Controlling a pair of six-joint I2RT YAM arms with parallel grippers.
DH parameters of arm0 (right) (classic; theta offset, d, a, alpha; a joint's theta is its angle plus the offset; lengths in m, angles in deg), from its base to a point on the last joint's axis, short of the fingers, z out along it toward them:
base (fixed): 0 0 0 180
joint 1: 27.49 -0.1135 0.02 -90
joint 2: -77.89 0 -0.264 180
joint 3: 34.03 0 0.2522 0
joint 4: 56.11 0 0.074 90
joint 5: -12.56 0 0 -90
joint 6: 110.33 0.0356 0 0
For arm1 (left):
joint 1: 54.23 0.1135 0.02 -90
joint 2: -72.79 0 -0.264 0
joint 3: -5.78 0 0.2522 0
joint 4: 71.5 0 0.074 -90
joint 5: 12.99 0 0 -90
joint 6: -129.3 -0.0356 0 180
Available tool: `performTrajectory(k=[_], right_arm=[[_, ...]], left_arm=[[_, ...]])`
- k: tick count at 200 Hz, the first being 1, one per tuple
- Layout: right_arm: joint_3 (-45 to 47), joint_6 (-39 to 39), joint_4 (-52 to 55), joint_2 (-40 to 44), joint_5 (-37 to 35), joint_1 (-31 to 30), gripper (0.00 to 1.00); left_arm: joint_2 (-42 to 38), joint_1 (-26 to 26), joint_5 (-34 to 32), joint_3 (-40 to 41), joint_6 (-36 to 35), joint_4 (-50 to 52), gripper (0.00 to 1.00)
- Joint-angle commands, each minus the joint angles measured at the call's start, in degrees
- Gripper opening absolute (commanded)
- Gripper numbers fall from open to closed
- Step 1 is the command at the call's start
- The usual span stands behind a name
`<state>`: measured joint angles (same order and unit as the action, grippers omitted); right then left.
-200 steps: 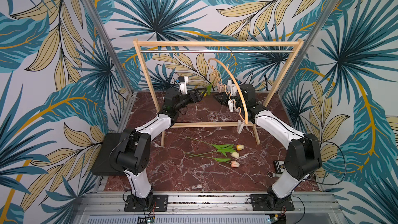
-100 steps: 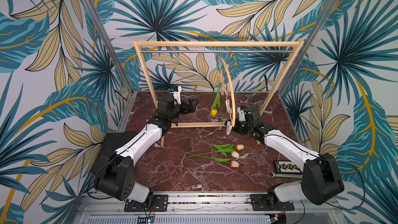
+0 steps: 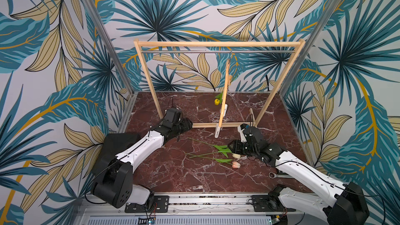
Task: Dry the flowers on a clothes hanger
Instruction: Pick up the flower at the center of the board.
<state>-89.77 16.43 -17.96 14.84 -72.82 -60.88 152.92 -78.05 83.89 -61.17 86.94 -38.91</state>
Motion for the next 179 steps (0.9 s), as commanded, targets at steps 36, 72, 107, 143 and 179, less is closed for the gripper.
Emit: performTrajectory(k=[36,72,107,143,179], right_arm=[[-1.62,-4.95,3.8,-1.3,2.04,-1.75,0.4],[0.96,-4.52,3.92,2.98,3.33,-1.73,0.36],[3.4,-5.41,4.42,7.28,5.31,-1.69,0.29],[5.05,-6.53,7.29,12.22,4.37,-1.69,0.29],[3.87,-4.0,10.12,15.3,2.25,-1.76,0.27]], left_arm=[[-5.18,-10.28,-8.18,3.34,22.93,11.13,0.69],[-1.23,-18.77,-15.34,0.26,39.27,11.82,0.62],[6.97,-26.06,-18.65,-3.85,56.31,11.81,0.49],[17.16,-28.99,-17.59,-8.64,63.88,6.68,0.46],[21.29,-28.16,-14.79,-7.59,67.32,0.5,0.39]])
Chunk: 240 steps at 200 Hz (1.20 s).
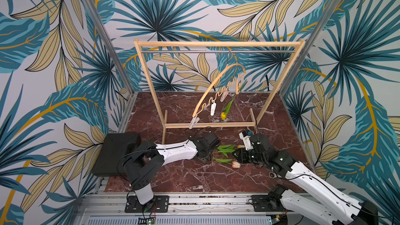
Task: Dry the flowers on a clothes hanger
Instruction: Pick up the flower at the center of the board.
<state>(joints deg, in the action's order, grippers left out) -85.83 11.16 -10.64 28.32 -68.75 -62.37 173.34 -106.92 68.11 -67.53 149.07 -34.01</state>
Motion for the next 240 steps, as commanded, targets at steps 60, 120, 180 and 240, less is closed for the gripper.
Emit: performTrajectory(k=[60,120,180,240], right_arm=[[-0.12,3.52,3.55,4.1,-2.68,-0.22,0.22],[-2.64,1.61,6.14,3.85,-2.47,-0.2,0.2],[-5.2,-1.8,9.27,5.64,-4.39,-0.21,0.2],[-9.09,-3.99,7.33,5.43,-5.21,-0.05,0.19]], left_arm=[[1.58,2.06,0.37,-0.33,3.44,-4.38,0.3],[4.01,2.32,1.01,0.1,3.33,-9.19,0.17],[2.28,2.41,-1.55,-4.42,-1.18,-8.93,0.0],[-6.65,4.65,-1.27,0.49,-8.46,-13.41,0.0]])
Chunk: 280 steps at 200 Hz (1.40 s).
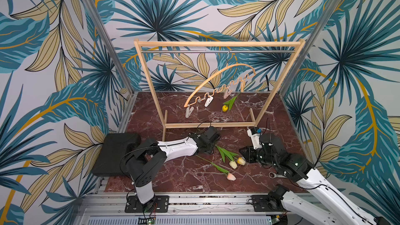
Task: Dry the flowers on a clothes hanger
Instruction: Pick up the flower at the center of the board.
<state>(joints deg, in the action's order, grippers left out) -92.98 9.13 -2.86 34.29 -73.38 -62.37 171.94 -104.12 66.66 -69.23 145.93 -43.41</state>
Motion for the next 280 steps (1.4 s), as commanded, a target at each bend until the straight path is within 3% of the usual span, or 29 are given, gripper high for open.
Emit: performTrajectory(k=[1,38,54,76,111,130,163,191,280], right_arm=[[-1.97,-1.95,-0.5,-0.62,-0.51,-0.04,0.19],[-4.11,-2.48,-2.98,-3.28,2.42,0.29,0.19],[-4.22,-1.99,-5.9,-4.53,7.53,0.51,0.2],[-3.83,-0.34,-10.11,-7.73,15.8,0.58,0.21],[-0.98,5.51,-20.42,-14.03,26.79,0.51,0.25],[1.25,9.32,-26.53,-16.19,28.76,-0.06,0.29],[2.17,12.2,-35.38,-21.63,30.58,-3.66,0.31],[2.48,14.31,-39.92,-24.83,29.11,-6.31,0.31],[0.14,11.6,-36.91,-27.95,24.55,-7.93,0.26]], left_arm=[[-5.45,1.96,0.34,2.37,-5.48,-4.12,0.0],[-13.04,7.04,10.33,11.17,-14.68,-10.22,0.0],[-15.4,10.71,18.16,15.26,-19.9,-12.24,0.0],[-20.07,14.02,23.84,19.82,-28.49,-10.78,0.0],[-25.5,17.18,33.53,18.63,-45.85,-3.41,0.0],[-26.92,17.53,37.95,17.51,-51.96,-0.99,0.0],[-29.24,17.54,44.74,19.95,-51.42,-7.29,0.0],[-31.23,17.54,45.42,21.41,-51.42,-9.12,0.0],[-32.79,17.59,48.93,21.25,-51.87,-11.01,0.0]])
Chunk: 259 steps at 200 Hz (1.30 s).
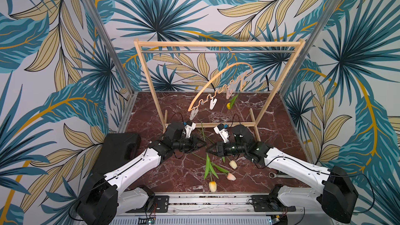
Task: Dry the flowers on a clothes hanger
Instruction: Pick up the flower at the center of the board.
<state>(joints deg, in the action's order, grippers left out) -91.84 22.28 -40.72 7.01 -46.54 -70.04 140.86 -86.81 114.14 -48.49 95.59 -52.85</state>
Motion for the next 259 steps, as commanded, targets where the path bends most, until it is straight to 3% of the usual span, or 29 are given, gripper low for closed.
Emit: performTrajectory(k=[1,95,129,142,154,176,191,223,259], right_arm=[[-1.02,-1.65,0.98,-0.63,-2.4,-0.26,0.26],[-3.4,-2.44,1.63,-2.91,-2.6,-0.26,0.17],[-3.64,-2.71,2.15,-2.44,-2.84,-0.27,0.08],[-3.65,-2.79,2.28,-2.28,-2.82,-0.26,0.0],[-3.6,-2.84,2.41,-2.02,-2.76,-0.26,0.0],[-3.75,-3.38,3.65,-1.31,-3.13,-0.3,0.0],[-3.76,-3.88,5.0,-0.6,-3.64,-0.26,0.0],[-2.54,-5.38,9.12,2.64,-7.03,-0.26,0.0],[-0.35,-5.61,15.58,8.97,-15.99,-0.26,0.0]], left_arm=[[-1.76,0.26,1.46,0.52,-1.54,-1.6,0.0],[-2.25,0.15,1.73,1.4,-0.59,-4.47,0.0],[-2.51,0.15,2.08,1.75,-0.92,-4.36,0.0],[-2.51,0.23,1.79,1.52,-1.09,-4.12,0.0],[-2.42,0.23,1.11,1.03,-1.68,-3.25,0.0],[-2.98,0.43,-3.09,-0.62,-3.74,1.23,0.42],[-4.26,0.91,-6.96,-1.72,-5.3,4.34,0.59],[-9.03,3.09,-18.95,-1.69,-7.51,13.14,0.73],[-15.25,5.43,-29.13,1.71,-8.44,18.01,0.74]])
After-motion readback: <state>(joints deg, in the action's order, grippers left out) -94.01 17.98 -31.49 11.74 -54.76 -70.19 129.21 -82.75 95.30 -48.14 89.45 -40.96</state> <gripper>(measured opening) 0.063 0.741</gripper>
